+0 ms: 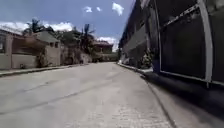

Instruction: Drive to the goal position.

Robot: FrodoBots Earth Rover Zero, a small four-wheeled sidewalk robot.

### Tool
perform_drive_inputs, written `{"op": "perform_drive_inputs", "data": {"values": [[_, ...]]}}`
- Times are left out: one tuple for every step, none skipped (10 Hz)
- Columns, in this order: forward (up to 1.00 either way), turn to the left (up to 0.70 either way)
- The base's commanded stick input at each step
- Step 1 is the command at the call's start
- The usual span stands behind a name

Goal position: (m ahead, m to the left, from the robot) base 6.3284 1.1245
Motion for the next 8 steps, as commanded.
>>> {"op": "perform_drive_inputs", "data": {"values": [[1.00,0.00],[1.00,0.00],[1.00,0.00],[1.00,0.00],[1.00,0.00],[1.00,0.00],[1.00,0.00],[1.00,0.00]]}}
